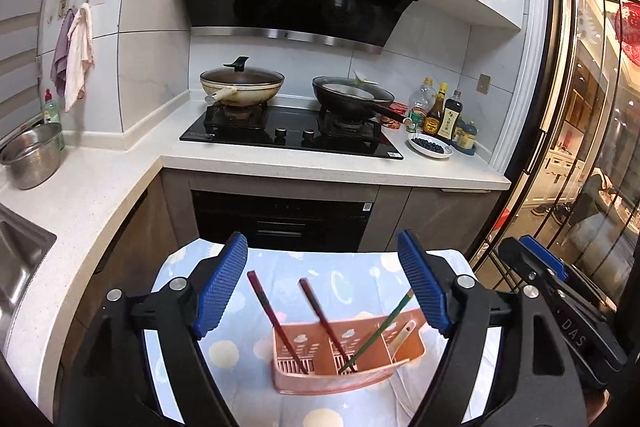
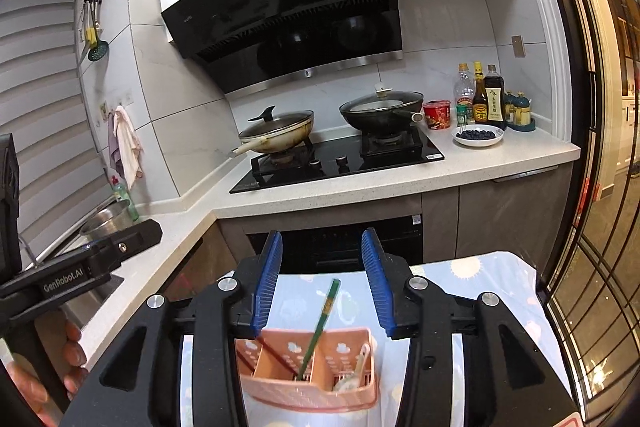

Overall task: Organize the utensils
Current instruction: 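Grasp a green chopstick with the left tool while the right tool grasps a dark red chopstick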

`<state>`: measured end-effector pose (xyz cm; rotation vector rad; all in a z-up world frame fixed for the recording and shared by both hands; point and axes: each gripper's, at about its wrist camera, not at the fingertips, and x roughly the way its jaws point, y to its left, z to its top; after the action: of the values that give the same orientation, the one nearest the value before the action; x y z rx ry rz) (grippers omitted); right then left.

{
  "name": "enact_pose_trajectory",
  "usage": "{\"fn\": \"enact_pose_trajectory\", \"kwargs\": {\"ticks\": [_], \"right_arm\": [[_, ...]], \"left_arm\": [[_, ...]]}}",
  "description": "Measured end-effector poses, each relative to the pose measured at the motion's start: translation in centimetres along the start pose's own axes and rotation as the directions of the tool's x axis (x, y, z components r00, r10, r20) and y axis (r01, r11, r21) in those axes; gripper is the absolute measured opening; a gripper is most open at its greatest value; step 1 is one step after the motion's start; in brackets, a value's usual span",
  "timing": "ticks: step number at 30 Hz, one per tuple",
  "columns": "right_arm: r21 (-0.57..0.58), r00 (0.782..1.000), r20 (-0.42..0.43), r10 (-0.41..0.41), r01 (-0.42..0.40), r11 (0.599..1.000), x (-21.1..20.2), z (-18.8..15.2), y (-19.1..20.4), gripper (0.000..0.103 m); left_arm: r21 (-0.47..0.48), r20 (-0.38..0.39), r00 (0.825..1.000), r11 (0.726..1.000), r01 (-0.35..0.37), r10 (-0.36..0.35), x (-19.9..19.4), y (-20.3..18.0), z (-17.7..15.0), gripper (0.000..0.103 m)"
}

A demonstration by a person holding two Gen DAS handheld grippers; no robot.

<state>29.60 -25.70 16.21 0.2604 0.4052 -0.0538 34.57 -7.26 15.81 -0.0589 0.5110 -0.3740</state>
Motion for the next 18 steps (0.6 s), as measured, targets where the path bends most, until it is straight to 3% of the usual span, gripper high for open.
{"fn": "enact_pose_trajectory", "kwargs": {"ticks": [9, 18], "right_arm": [[0.0, 0.999, -0.054, -0.002, 0.002, 1.0, -5.1, -4.2, -0.5, 0.041], [-0.06, 0.99, -0.127, -0.054, 0.047, 0.997, -10.4, -11.3, 0.0, 0.041]], "left_arm": [[0.019, -0.005, 1.0, 1.0, -0.003, 0.004, -4.6, 0.1, -3.5, 0.077], [0.057, -0.055, 0.997, 0.997, -0.042, 0.046, -8.7, -0.3, -10.5, 0.082]]}}
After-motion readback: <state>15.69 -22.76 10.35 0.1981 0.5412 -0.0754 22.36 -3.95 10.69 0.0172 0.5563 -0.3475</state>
